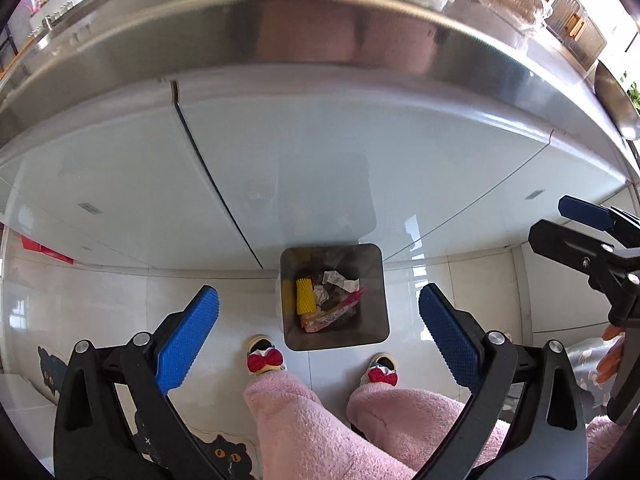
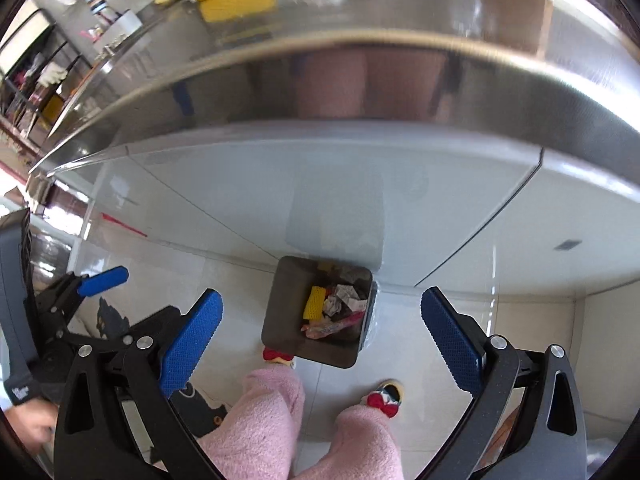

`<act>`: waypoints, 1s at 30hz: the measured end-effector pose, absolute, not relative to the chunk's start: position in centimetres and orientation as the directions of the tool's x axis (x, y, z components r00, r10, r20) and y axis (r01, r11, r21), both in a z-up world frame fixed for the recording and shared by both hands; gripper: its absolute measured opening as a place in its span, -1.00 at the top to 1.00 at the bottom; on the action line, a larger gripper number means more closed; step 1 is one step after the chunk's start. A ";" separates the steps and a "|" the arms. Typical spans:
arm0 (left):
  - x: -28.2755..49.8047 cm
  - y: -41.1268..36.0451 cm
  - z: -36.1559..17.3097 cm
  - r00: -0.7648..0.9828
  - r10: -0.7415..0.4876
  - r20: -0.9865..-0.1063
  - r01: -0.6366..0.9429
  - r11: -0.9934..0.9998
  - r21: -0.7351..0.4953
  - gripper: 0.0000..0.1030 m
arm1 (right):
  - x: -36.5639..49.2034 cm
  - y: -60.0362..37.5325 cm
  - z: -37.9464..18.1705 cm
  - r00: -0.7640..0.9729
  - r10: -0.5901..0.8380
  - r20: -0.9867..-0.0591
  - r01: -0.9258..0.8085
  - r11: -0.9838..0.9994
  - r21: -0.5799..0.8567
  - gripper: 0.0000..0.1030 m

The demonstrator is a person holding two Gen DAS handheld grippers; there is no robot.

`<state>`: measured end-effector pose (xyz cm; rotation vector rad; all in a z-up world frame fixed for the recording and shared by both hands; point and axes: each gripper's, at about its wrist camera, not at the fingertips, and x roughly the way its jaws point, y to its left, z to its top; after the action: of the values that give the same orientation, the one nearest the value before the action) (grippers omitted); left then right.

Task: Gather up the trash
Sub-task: 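Raise both tools back toward the counter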

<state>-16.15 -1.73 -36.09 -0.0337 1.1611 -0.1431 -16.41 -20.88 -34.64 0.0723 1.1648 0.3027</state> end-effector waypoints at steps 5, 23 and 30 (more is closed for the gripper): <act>-16.7 -3.0 -31.3 0.450 -0.086 -0.889 0.067 0.996 -0.063 -0.85 | -16.9 -22.6 -30.1 0.434 0.292 -0.852 -0.258 0.947 0.193 -0.94; -8.9 -5.2 -23.8 0.556 -0.117 -0.823 0.096 0.992 -0.077 -0.85 | -10.2 -29.6 -21.0 0.635 0.251 -0.730 -0.149 0.968 0.204 -0.94; -2.7 -6.3 -22.6 0.569 -0.149 -0.809 0.131 0.987 -0.089 -0.82 | -5.4 -30.7 -20.6 0.642 0.218 -0.735 -0.102 0.975 0.199 -0.94</act>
<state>-2.69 -6.30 -22.58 -0.0199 0.9513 -0.1643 -5.41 -30.69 -20.57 0.1440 0.8550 0.1831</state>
